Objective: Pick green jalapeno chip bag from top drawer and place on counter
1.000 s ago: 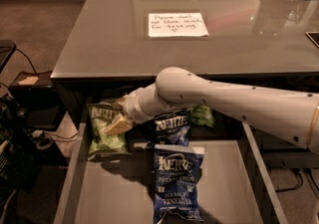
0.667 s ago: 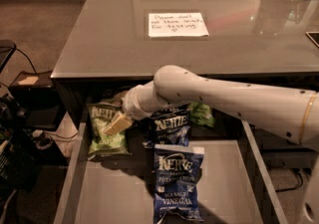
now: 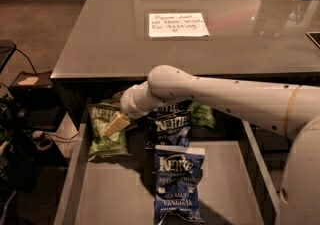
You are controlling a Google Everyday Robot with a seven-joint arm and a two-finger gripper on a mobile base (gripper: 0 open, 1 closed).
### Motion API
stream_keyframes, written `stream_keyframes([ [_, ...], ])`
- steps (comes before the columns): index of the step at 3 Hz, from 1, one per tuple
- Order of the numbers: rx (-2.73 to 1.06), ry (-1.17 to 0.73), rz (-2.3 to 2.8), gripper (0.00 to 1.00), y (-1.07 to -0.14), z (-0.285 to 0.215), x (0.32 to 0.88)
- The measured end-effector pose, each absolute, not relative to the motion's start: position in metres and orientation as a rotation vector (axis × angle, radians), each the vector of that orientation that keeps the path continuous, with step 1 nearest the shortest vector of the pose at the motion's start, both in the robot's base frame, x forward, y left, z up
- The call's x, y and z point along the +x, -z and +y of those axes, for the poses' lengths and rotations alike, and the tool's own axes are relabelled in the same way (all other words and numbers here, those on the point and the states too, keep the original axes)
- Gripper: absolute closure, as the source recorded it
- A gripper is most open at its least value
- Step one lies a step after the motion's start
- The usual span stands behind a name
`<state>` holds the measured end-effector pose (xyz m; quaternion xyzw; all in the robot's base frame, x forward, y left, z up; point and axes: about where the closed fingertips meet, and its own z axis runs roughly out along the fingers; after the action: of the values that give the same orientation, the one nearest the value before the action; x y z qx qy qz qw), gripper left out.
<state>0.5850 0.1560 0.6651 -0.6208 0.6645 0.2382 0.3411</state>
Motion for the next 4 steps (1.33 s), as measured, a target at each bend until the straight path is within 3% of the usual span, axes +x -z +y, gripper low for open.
stream_keyframes([
  [1,-1.667,-0.623,1.743,0.20,-0.650,0.163,0.581],
  [2,-1.728,-0.631,1.748,0.30,-0.640,0.170,0.574],
  [4,-1.782,-0.672,1.756,0.73,-0.650,0.173,0.556],
])
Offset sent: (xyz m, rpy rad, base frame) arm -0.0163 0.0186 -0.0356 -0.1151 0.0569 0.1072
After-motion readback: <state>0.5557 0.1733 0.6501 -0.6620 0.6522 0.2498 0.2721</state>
